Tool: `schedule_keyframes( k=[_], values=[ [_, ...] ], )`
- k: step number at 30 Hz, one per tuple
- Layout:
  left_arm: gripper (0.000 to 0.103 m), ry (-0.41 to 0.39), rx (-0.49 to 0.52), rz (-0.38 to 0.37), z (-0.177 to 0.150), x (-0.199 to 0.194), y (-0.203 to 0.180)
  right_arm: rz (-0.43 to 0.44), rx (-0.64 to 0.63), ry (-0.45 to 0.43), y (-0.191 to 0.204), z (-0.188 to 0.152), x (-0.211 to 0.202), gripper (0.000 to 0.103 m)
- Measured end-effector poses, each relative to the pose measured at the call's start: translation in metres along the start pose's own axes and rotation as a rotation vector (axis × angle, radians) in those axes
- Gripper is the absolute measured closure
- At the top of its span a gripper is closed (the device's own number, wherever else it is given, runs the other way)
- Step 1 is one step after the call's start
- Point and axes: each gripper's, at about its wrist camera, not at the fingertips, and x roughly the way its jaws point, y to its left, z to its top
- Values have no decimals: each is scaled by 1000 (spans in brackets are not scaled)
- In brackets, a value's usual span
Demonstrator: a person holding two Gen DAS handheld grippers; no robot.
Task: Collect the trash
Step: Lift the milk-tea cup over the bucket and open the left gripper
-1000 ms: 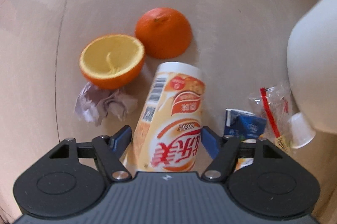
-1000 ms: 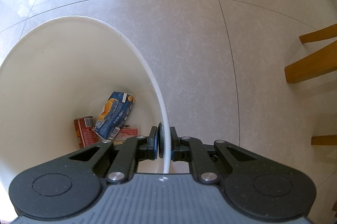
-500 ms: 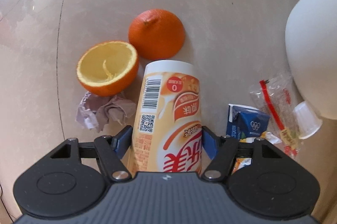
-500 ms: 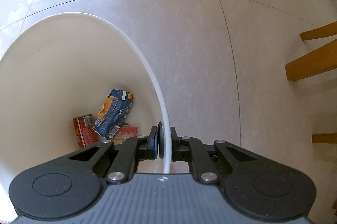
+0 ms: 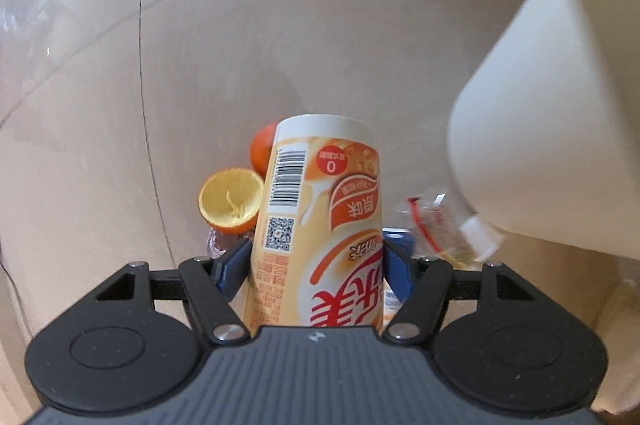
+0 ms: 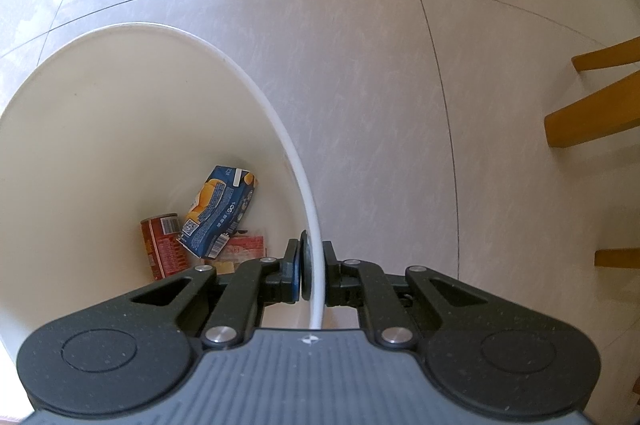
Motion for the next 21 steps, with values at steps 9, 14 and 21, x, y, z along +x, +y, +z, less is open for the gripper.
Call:
schedule_keyframes(
  k=[9,14,21],
  values=[
    [34,-116,148,-78,43,-110,-65,21,6,8,-2,0,-2,92],
    [34,-163,200,-112,62,-119,-112,32,15,9,-7,1,-4,93],
    [34,-140,163,-178,81,-96,-153,49,12,-3,-9,-1,-9,93]
  ],
)
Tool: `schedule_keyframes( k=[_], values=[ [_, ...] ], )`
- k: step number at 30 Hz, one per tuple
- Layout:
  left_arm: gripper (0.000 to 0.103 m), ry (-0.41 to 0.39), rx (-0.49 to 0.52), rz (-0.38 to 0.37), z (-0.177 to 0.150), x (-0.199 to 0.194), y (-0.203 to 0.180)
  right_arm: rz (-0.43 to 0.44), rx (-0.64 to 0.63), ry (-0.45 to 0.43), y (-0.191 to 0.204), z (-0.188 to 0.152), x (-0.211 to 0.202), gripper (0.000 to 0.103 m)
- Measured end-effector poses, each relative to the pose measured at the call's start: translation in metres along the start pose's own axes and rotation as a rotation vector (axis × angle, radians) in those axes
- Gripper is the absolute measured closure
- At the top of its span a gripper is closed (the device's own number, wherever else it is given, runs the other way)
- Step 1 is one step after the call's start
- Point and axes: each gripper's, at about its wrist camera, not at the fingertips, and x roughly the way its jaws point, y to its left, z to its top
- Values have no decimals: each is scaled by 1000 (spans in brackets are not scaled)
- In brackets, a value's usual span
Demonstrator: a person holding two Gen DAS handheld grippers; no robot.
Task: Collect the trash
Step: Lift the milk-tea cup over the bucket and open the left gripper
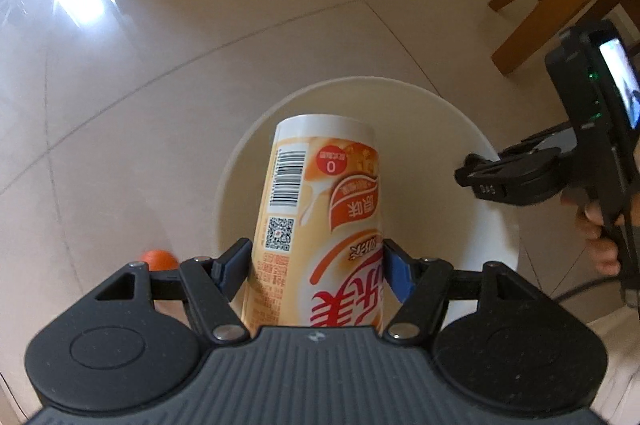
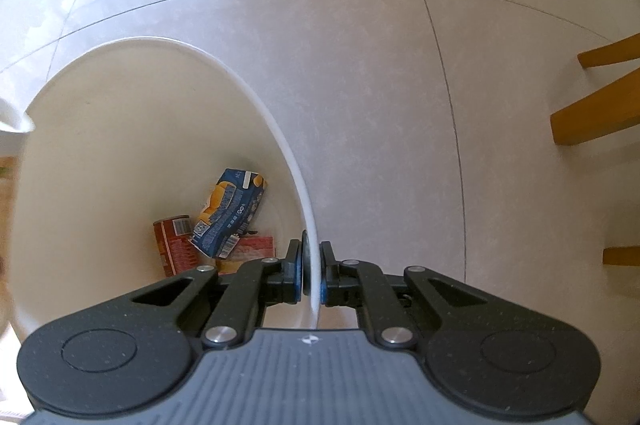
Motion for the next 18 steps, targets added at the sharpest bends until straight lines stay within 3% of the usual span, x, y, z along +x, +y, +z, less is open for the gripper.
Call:
schedule_keyframes(
  k=[6,8,10,18],
  values=[
    [30,17,10,-1,-4,15,-10,7,4,9,-2,2,-1,93],
    [19,2,-7,-14,-2,15,-13,11,7,11,-3,3,-1,94],
    [15,-13,-17,-11,-3,11,-12,9,4,10,-2,3,-2,93],
    [11,-59,-54,33,-18,-7,2,-6,-8,2,2,0,-1,93]
  ],
)
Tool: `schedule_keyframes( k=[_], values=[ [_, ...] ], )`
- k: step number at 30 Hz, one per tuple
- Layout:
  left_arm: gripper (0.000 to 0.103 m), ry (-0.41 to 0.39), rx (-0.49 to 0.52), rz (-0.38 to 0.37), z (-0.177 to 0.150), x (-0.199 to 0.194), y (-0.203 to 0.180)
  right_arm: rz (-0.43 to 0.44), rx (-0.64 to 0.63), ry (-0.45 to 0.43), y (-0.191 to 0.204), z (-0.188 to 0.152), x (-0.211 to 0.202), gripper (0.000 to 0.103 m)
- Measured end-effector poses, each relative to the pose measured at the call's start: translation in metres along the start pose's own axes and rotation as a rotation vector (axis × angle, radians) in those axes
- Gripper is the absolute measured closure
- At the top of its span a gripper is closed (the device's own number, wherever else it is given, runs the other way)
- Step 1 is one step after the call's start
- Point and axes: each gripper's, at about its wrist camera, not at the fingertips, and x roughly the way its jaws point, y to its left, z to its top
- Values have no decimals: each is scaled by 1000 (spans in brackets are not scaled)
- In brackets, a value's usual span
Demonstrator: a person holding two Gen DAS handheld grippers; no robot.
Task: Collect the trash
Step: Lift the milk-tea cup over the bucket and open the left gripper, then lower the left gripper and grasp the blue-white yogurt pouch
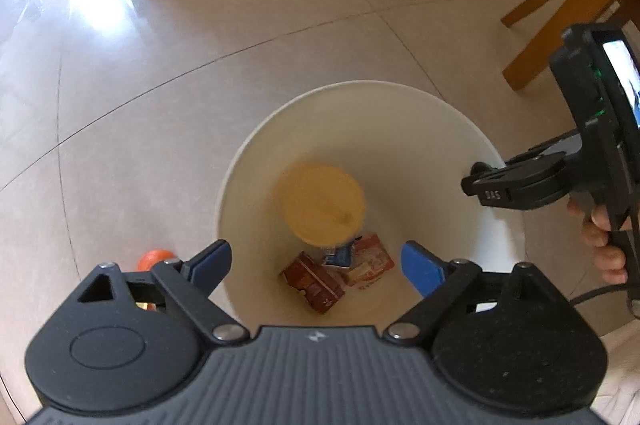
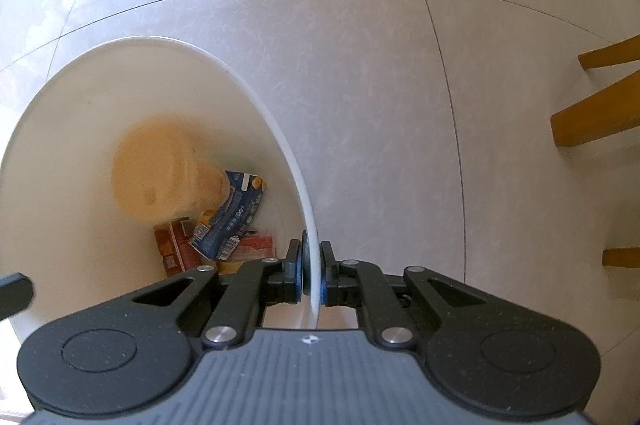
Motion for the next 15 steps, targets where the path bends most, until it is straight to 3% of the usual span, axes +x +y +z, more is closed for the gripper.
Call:
schedule_keyframes(
  k=[7,15],
  values=[
    [11,-36,-44,26,-19,-16,26,-7,-2,-1,2,-1,0,93],
    [10,-74,-98,66,-66,-27,70,-9,-2,-4,3,-1,-1,93]
  ],
)
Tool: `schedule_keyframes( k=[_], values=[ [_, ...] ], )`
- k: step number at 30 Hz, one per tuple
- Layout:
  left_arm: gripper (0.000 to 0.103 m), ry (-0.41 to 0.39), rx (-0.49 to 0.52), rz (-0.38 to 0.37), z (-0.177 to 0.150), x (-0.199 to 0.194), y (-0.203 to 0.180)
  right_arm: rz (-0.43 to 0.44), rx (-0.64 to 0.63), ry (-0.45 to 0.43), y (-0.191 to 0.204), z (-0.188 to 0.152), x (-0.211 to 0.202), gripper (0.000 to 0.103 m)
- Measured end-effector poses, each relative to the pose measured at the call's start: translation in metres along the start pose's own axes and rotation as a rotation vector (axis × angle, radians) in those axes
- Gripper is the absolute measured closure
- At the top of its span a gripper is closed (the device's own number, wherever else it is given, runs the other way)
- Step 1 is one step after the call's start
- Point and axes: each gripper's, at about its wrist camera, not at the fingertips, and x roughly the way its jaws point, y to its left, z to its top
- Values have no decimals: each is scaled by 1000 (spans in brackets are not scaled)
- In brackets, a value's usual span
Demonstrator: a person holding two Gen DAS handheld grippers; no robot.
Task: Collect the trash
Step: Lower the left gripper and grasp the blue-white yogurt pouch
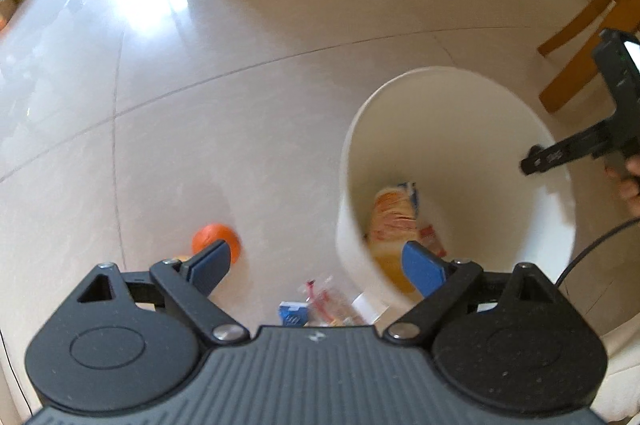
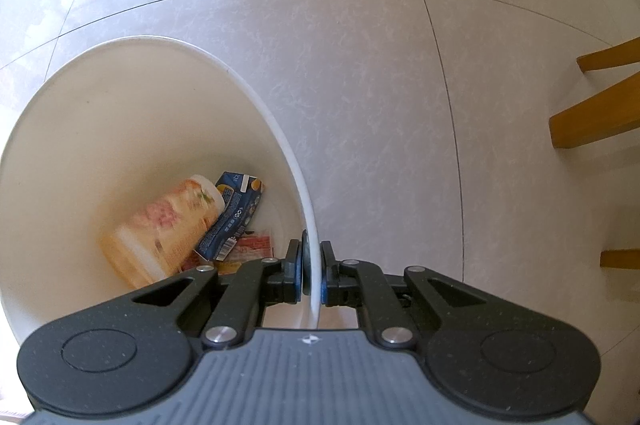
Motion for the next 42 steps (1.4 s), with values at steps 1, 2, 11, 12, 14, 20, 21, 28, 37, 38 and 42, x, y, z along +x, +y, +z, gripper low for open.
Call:
schedule_keyframes(
  k=[1,2,11,12,14,20,21,28,37,38,42],
  values=[
    [10,2,-10,-4,-6,1,5,-1,0,-1,0,0,0,93],
    [10,3,-20,-11,-12,4,10,-3,-2,-2,1,0,0,93],
    [11,29,-68,42,-80,74,30,-14,-6,-10,4,-3,0,92],
    [11,39,-78,38,-89,85,34,-15,-6,-11,4,-3,0,92],
    [11,53,-86,51,-105,106,34,-17,-8,-12,5,-3,0,92],
    [22,124,-40,44,-147,150,28,-22,-9,-19,6,-4,1,92],
    [24,130,-18,46,-150,156,26,-23,-9,-21,6,-4,1,92],
    [44,169,32,23,-167,181,21,-32,-8,-28,8,-7,2,91],
    [61,192,27,39,-167,220,23,-37,-8,-33,10,-7,1,91],
    [62,193,19,38,-167,224,24,-38,-8,-34,10,-7,1,91],
    [64,195,4,47,-164,236,27,-42,-10,-37,11,-8,0,91]
  ],
)
